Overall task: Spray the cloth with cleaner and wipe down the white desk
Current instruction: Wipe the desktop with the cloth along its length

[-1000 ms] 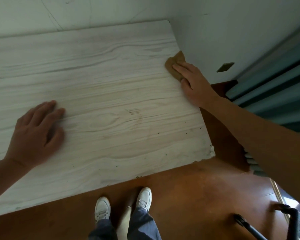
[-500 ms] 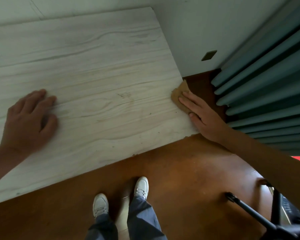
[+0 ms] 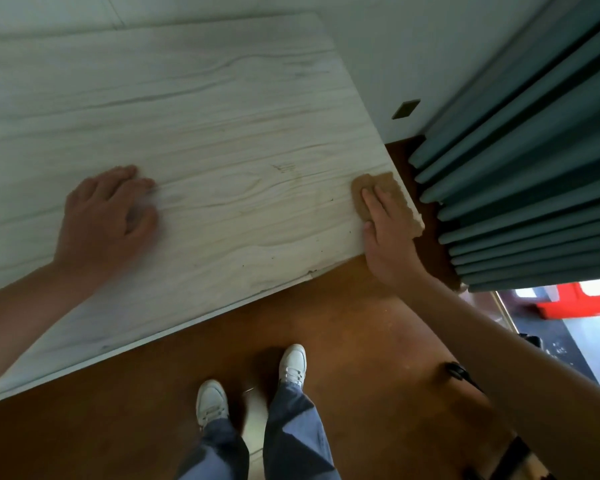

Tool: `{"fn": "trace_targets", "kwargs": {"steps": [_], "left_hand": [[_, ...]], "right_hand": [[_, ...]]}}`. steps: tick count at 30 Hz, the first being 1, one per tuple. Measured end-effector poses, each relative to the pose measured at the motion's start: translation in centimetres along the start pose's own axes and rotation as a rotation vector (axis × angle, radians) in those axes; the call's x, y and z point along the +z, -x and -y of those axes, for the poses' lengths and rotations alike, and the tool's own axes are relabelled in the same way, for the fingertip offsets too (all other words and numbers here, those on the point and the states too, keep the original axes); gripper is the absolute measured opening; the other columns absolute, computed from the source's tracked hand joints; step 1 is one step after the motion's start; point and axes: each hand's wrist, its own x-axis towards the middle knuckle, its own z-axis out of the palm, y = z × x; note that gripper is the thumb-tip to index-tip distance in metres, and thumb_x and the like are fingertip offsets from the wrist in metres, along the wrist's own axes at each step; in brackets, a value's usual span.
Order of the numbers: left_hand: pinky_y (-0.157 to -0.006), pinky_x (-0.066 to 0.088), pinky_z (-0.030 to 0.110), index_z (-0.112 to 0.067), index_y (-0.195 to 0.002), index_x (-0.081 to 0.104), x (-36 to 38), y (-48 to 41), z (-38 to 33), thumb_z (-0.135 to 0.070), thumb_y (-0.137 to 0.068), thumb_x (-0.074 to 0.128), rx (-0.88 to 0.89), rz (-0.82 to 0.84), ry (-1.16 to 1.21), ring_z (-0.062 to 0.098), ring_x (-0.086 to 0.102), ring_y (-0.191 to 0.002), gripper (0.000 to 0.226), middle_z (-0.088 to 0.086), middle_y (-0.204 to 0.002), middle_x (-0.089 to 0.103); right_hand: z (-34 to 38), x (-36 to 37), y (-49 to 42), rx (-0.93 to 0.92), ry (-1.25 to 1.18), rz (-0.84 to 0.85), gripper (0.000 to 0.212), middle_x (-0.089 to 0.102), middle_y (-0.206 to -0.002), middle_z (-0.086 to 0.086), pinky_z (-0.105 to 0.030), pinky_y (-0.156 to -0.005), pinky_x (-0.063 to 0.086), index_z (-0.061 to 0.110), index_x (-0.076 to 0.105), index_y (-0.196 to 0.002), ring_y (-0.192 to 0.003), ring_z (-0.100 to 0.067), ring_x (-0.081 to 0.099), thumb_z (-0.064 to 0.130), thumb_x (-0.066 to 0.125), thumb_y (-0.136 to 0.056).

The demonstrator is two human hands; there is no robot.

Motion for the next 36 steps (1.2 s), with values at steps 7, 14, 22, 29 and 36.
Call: {"fn": "trace_targets", "kwargs": {"steps": [7, 14, 22, 29, 36], "left_hand": [[-0.120, 0.024, 0.051, -0.013, -0.142, 0.054, -3.6, 7.3, 3.3, -0.042, -0.093, 0.041, -0.085, 0.001, -0.082, 0.039, 0.041, -0.143, 0.059, 0.014, -0.155, 0.046], [-0.124, 0.007, 0.042, -0.014, -0.150, 0.048, -2.5, 9.4, 4.3, -0.046, -0.097, 0.037, -0.105, 0.001, -0.090, 0.013, 0.017, -0.150, 0.063, 0.012, -0.164, 0.036], [-0.123, 0.019, 0.051, -0.010, -0.147, 0.053, -2.2, 9.4, 4.4, -0.041, -0.096, 0.042, -0.069, -0.079, -0.128, 0.035, 0.034, -0.151, 0.061, 0.018, -0.159, 0.043], [-0.125, 0.014, 0.044, -0.012, -0.149, 0.051, -2.4, 9.5, 4.6, -0.043, -0.096, 0.040, -0.083, -0.055, -0.154, 0.028, 0.031, -0.154, 0.063, 0.016, -0.161, 0.041], [-0.125, 0.006, 0.036, -0.013, -0.150, 0.050, -2.4, 9.4, 4.6, -0.046, -0.096, 0.039, -0.073, -0.044, -0.130, 0.015, 0.021, -0.150, 0.064, -0.007, -0.158, 0.030]], "right_hand": [[0.8, 0.3, -3.8, -0.017, 0.063, -0.151, 0.052, 0.030, -0.161, -0.003, -0.033, -0.121, 0.000, 0.019, 0.035, -0.155, -0.150, -0.019, 0.016, 0.022, 0.039, -0.103], [3.9, 1.7, -7.8, 0.017, -0.013, -0.089, 0.058, 0.022, -0.165, -0.001, -0.045, -0.125, 0.009, 0.025, 0.027, -0.158, -0.152, -0.023, 0.017, 0.029, 0.033, -0.100], [11.9, 5.6, -9.3, -0.296, -0.023, 0.007, 0.055, 0.030, -0.162, -0.010, -0.040, -0.124, 0.011, 0.014, 0.035, -0.155, -0.150, -0.029, 0.024, 0.019, 0.039, -0.100], [12.8, 6.6, -7.1, -0.783, 0.054, 0.218, 0.053, 0.035, -0.160, -0.008, -0.026, -0.124, 0.007, 0.014, 0.039, -0.153, -0.150, -0.025, 0.026, 0.013, 0.040, -0.101], [3.8, 0.8, -9.2, -0.530, 0.062, 0.172, 0.055, 0.029, -0.162, -0.006, -0.047, -0.125, 0.014, 0.018, 0.036, -0.155, -0.151, -0.026, 0.024, 0.016, 0.039, -0.099]]}}
